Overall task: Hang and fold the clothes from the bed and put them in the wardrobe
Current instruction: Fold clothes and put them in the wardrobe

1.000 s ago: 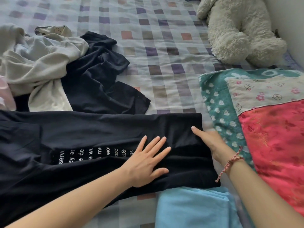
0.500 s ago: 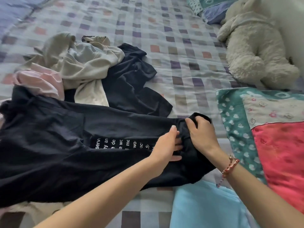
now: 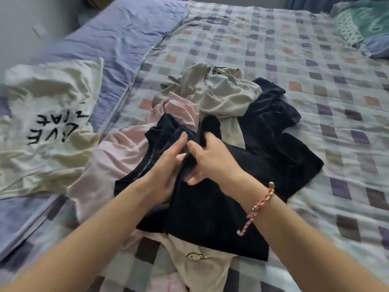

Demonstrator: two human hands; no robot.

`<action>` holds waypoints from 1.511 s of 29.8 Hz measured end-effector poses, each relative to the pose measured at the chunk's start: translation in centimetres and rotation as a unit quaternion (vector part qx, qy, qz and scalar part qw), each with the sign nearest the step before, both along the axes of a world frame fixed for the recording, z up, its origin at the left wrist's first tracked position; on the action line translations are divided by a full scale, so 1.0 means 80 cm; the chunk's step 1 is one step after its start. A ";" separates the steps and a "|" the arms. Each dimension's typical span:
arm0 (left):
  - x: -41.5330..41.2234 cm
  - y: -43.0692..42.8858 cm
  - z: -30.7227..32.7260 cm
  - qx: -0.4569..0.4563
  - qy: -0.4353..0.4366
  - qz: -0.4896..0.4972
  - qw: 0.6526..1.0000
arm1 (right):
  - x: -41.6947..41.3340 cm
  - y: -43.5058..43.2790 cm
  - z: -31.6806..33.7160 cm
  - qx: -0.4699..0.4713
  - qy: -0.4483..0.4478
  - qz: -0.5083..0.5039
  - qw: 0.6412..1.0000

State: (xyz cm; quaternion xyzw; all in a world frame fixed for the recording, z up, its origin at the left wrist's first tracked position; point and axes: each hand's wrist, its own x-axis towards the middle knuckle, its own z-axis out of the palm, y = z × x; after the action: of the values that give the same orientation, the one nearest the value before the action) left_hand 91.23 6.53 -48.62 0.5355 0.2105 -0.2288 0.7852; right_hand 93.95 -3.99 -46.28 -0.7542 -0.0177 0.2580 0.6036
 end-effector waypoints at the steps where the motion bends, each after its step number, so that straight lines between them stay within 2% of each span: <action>1: -0.002 0.033 -0.012 0.003 -0.002 0.038 0.999 | -0.001 0.029 -0.002 0.026 0.024 0.028 0.999; 3: -0.007 0.093 -0.039 0.003 0.001 0.103 0.995 | -0.004 0.075 -0.012 0.034 0.041 0.069 0.996; 5: -0.015 0.135 -0.070 0.007 0.060 0.115 0.992 | -0.011 0.095 -0.032 0.007 0.045 0.061 0.997; 7: -0.017 0.149 -0.090 0.026 0.112 0.088 0.989 | -0.021 0.082 -0.057 -0.003 0.062 0.020 0.998; 9: -0.009 0.149 -0.102 0.077 0.101 0.074 0.989 | -0.029 0.059 -0.082 -0.019 0.050 -0.053 0.997; 11: 0.001 0.130 -0.103 0.204 0.048 0.063 0.976 | -0.028 0.019 -0.102 -0.075 0.007 -0.149 0.986; 13: 0.001 0.109 -0.108 0.362 0.002 0.078 0.929 | -0.023 -0.015 -0.120 -0.146 -0.028 -0.212 0.966; 14: -0.002 0.097 -0.107 0.412 -0.018 0.096 0.906 | -0.021 -0.030 -0.128 -0.173 -0.033 -0.229 0.957; 16: -0.007 0.078 -0.098 0.452 -0.092 0.136 0.877 | -0.022 -0.049 -0.139 -0.200 -0.024 -0.257 0.945; 19: -0.007 0.068 -0.070 0.450 -0.243 0.166 0.843 | -0.025 -0.065 -0.143 -0.237 -0.049 -0.330 0.912; 21: -0.006 0.083 -0.054 0.447 -0.288 0.195 0.824 | -0.028 -0.070 -0.142 -0.266 -0.066 -0.356 0.893; 24: -0.002 0.124 -0.067 0.474 -0.228 0.197 0.827 | -0.034 -0.076 -0.149 -0.312 -0.048 -0.324 0.892; 26: -0.003 0.155 -0.096 0.497 -0.139 0.130 0.846 | -0.036 -0.074 -0.153 -0.327 -0.005 -0.290 0.899; 28: -0.009 0.165 -0.119 0.496 -0.086 0.062 0.862 | -0.040 -0.074 -0.155 -0.314 0.031 -0.286 0.905; 33: -0.009 0.151 -0.122 0.454 -0.075 0.100 0.882 | -0.054 -0.091 -0.162 -0.281 0.043 -0.295 0.912; 36: -0.010 0.150 -0.116 0.455 -0.141 0.152 0.866 | -0.069 -0.098 -0.163 -0.208 0.082 -0.290 0.930; 38: -0.016 0.156 -0.117 0.465 -0.154 0.171 0.855 | -0.082 -0.099 -0.163 -0.180 0.099 -0.250 0.946; 41: -0.028 0.160 -0.129 0.492 -0.090 0.126 0.857 | -0.101 -0.100 -0.160 -0.145 0.111 -0.191 0.965; 43: -0.032 0.152 -0.128 0.506 -0.058 0.107 0.854 | -0.108 -0.105 -0.159 -0.122 0.109 -0.198 0.966; 44: -0.032 0.148 -0.125 0.523 -0.046 0.110 0.844 | -0.107 -0.106 -0.157 -0.117 0.103 -0.210 0.965; 45: -0.036 0.143 -0.119 0.570 -0.046 0.105 0.813 | -0.108 -0.108 -0.157 -0.106 0.105 -0.228 0.962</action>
State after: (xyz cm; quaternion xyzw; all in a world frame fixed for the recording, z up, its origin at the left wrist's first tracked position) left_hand 88.32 17.98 -58.10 0.8719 0.3216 0.0410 0.3670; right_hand 85.32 -12.61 -58.83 -0.7665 0.2456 0.1914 0.5617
